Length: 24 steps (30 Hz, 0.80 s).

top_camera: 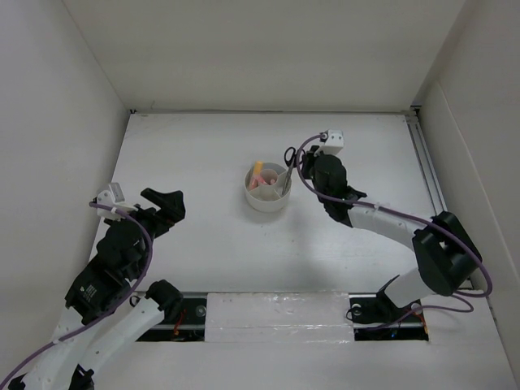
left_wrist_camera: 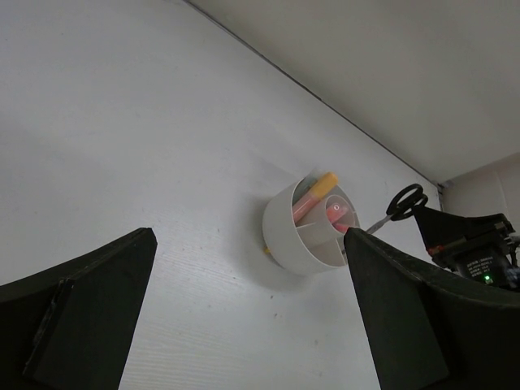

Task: Sort the stationery into containers
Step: Place the stationery into the container

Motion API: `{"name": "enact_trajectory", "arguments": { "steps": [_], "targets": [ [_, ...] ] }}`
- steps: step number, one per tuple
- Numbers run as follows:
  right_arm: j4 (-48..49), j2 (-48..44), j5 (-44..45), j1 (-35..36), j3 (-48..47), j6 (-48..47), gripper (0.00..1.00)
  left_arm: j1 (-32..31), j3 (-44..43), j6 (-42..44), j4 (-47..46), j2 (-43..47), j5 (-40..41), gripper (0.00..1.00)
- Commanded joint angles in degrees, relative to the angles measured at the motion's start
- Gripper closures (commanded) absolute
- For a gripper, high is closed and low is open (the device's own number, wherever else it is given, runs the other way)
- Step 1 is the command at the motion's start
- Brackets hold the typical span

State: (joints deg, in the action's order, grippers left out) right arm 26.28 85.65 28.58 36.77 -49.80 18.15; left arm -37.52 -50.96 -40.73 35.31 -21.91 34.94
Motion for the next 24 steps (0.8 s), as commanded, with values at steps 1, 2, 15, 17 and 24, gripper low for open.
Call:
{"name": "enact_trajectory", "arguments": {
  "steps": [1,2,15,17,24],
  "targets": [
    [5.45,0.31,0.95,1.45,0.58,-0.13,1.0,-0.19,0.69,1.09,-2.44,0.38,-0.13,0.0],
    [5.45,0.31,0.95,1.46,1.1,-0.13,1.0,-0.19,0.69,1.09,-2.44,0.38,-0.13,0.0],
    [5.97,3.04,1.48,2.51,1.11,-0.13,1.0,-0.19,0.69,1.09,-2.44,0.38,-0.13,0.0],
    [5.97,3.04,1.48,3.03,1.11,-0.13,1.0,-0.19,0.69,1.09,-2.44,0.38,-0.13,0.0],
    [5.97,4.17,1.48,3.04,1.11,0.39,1.0,-0.19,0.69,1.09,-2.44,0.38,-0.13,0.0]
  ]
}}
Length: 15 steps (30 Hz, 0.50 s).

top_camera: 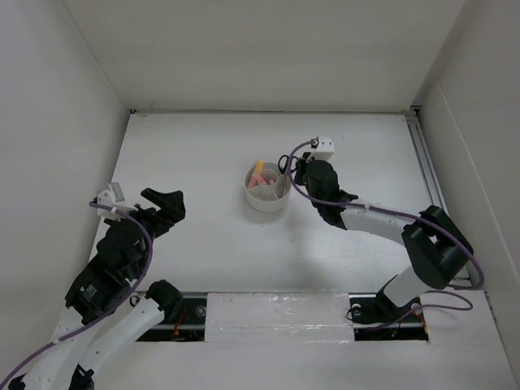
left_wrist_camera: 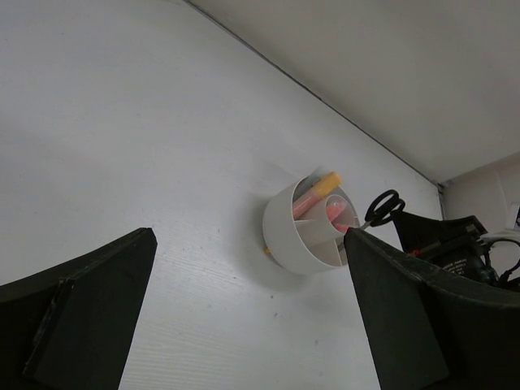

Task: Sort the stationery into containers
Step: Place the stationery into the container

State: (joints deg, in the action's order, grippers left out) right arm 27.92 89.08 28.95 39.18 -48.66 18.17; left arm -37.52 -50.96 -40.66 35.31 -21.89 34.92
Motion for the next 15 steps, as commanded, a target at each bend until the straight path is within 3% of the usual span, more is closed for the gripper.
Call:
{"name": "enact_trajectory", "arguments": {
  "steps": [1,12,15],
  "targets": [
    [4.33,0.75,1.11,1.16,-0.03,0.37,1.0,-0.19,0.69,1.03,-2.44,0.36,-0.11,0.0],
    [4.33,1.8,2.16,1.16,2.08,2.57,1.0,-0.19,0.69,1.03,-2.44,0.88,-0.11,0.0],
    [4.33,1.8,2.16,1.16,2.08,3.1,0.94,-0.19,0.69,1.03,-2.44,0.88,-0.11,0.0]
  ]
}}
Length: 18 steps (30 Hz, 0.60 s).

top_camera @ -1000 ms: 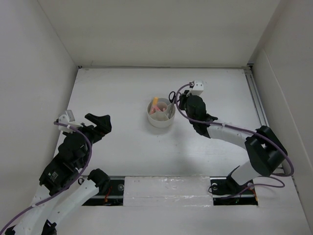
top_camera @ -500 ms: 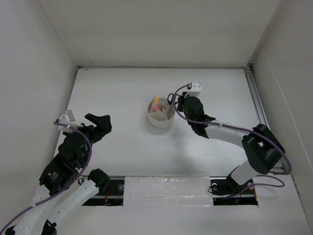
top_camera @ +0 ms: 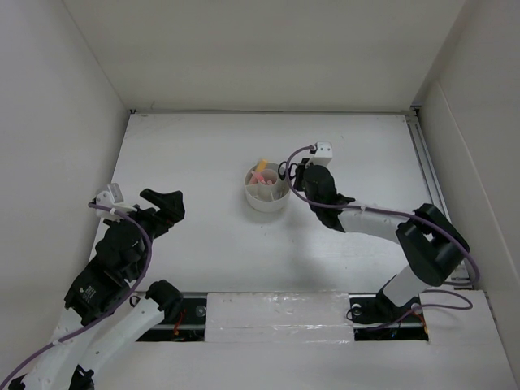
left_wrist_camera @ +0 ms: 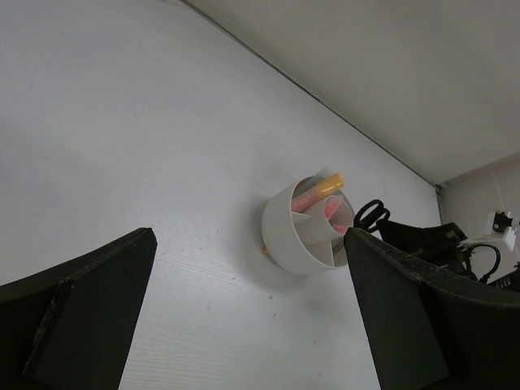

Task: Sort the stationery into containers
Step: Place the stationery into the container

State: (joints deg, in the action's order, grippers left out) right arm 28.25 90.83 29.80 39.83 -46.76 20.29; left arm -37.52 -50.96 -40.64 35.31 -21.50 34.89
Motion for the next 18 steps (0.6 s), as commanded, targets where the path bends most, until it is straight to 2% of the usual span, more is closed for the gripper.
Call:
{"name": "enact_trajectory", "arguments": {
  "steps": [1,5,10,18],
  "targets": [
    [4.01,0.05,1.31,1.03,0.79,0.98,0.92,-0.19,0.69,1.0,-2.44,0.49,-0.09,0.0],
    [4.01,0.05,1.31,1.03,1.32,0.98,0.8,-0.19,0.69,1.0,-2.44,0.49,-0.09,0.0],
    [4.01,-1.0,1.83,1.56,1.32,0.98,0.57,-0.19,0.69,1.0,-2.44,0.49,-0.09,0.0],
    [4.01,-6.79,2.98,2.7,2.99,0.45,0.39,-0.19,0.69,1.0,-2.44,0.49,-0.09,0.0]
  ]
}}
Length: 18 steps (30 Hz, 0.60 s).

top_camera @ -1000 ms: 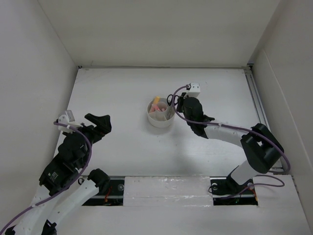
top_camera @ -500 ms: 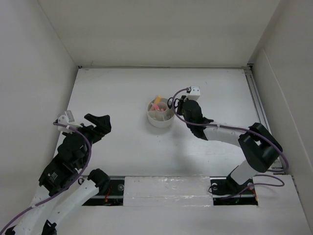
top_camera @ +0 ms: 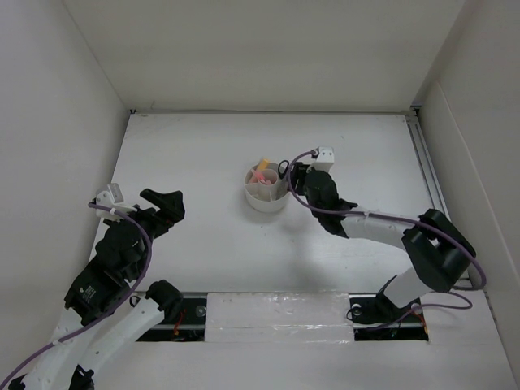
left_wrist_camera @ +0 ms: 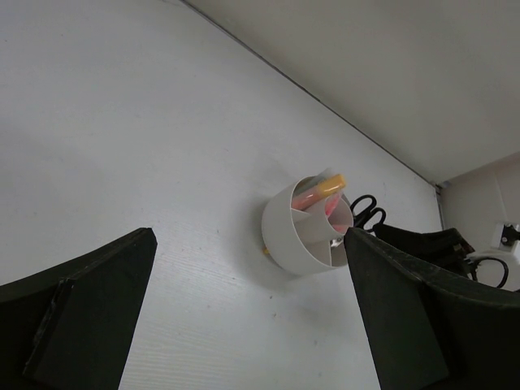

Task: Sort the stationery into containers
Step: Place the stationery into the container

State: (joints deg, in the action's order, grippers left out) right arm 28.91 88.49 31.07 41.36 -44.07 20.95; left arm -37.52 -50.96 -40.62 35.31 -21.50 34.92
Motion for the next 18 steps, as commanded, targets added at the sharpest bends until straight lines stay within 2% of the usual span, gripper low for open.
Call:
{"name": "enact_trajectory", "arguments": {
  "steps": [1,4,7,8,9,14,16,17,18],
  "targets": [
    [2.65,-5.42,1.71,1.17,0.83,-0.21,0.36,-0.19,0.69,0.98,-2.44,0.49,-0.11,0.0],
    [0.55,-8.94,3.82,1.79,0.83,-0.9,0.3,-0.19,0.69,0.98,-2.44,0.49,-0.11,0.0],
    [-3.06,-13.42,6.71,3.1,1.35,-0.91,0.13,-0.19,0.69,0.98,-2.44,0.49,-0.11,0.0],
    [-4.81,-14.82,6.72,3.11,0.84,-0.91,0.11,-0.19,0.69,0.98,-2.44,0.49,-0.11,0.0],
    [-6.82,-17.71,7.85,3.72,0.31,-1.52,0.0,-0.19,0.69,0.98,-2.44,0.49,-0.11,0.0],
    [-30.62,-26.86,12.52,6.0,-8.11,-2.93,0.0,-0.19,0.07,-0.69,-0.42,0.49,2.52,0.0],
    [-38.8,-30.81,12.52,6.01,-11.11,-2.93,0.0,-0.19,-0.54,-1.21,0.19,1.02,3.75,0.0],
    [-47.28,-31.88,11.92,6.01,-12.69,-2.32,0.0,-0.19,-0.54,-1.74,0.2,1.54,4.45,0.0],
    [-51.28,-32.84,11.91,6.01,-15.57,-1.62,0.0,-0.19,-1.07,-1.74,0.81,1.55,4.46,0.0]
  ]
}}
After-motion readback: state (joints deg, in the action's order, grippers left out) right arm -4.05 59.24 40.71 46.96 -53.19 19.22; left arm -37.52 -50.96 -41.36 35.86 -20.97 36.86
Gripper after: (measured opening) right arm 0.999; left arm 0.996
